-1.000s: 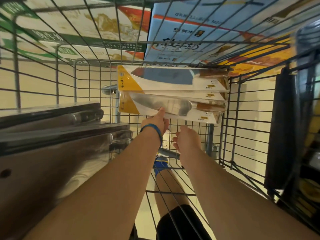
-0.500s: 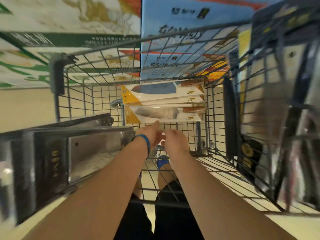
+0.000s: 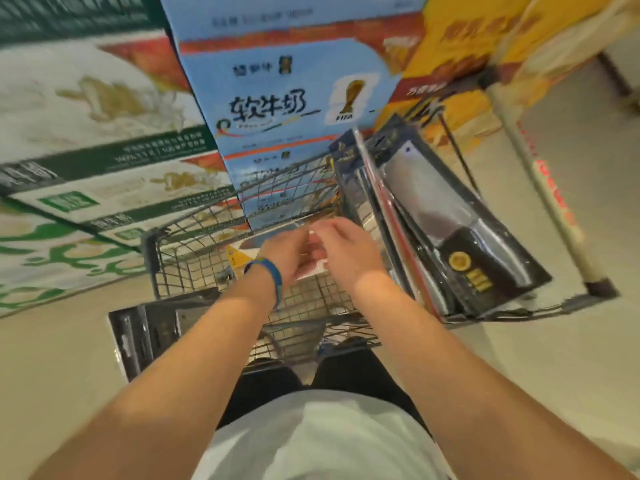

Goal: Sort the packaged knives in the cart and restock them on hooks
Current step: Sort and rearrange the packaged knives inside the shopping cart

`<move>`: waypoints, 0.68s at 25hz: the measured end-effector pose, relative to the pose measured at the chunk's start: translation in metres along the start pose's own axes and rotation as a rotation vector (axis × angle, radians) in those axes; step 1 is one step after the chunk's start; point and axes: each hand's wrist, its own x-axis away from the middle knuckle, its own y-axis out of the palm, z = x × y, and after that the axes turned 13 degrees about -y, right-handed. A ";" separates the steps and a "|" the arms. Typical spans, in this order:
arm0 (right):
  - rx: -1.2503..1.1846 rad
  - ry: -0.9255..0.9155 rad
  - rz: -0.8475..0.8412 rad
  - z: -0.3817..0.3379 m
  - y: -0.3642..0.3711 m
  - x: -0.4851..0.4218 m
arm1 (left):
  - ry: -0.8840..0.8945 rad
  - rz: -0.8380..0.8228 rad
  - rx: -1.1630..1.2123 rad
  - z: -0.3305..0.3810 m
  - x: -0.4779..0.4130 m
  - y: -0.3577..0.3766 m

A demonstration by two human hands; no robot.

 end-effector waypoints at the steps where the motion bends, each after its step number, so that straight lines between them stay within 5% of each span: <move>1: 0.009 -0.030 0.010 -0.007 -0.011 0.001 | 0.035 -0.008 -0.033 0.008 0.010 0.007; 6: -0.091 -0.102 0.063 -0.012 -0.076 -0.001 | 0.143 0.089 -0.331 0.019 0.028 0.058; 9: 0.168 -0.224 0.081 0.004 -0.118 -0.011 | 0.174 0.228 -0.578 0.012 0.024 0.086; 14: 0.600 -0.192 -0.144 0.035 -0.153 -0.046 | 0.065 0.343 -0.150 -0.005 0.013 0.125; 17: 0.638 -0.242 -0.334 0.050 -0.137 -0.060 | 0.139 0.497 -0.194 -0.012 0.007 0.132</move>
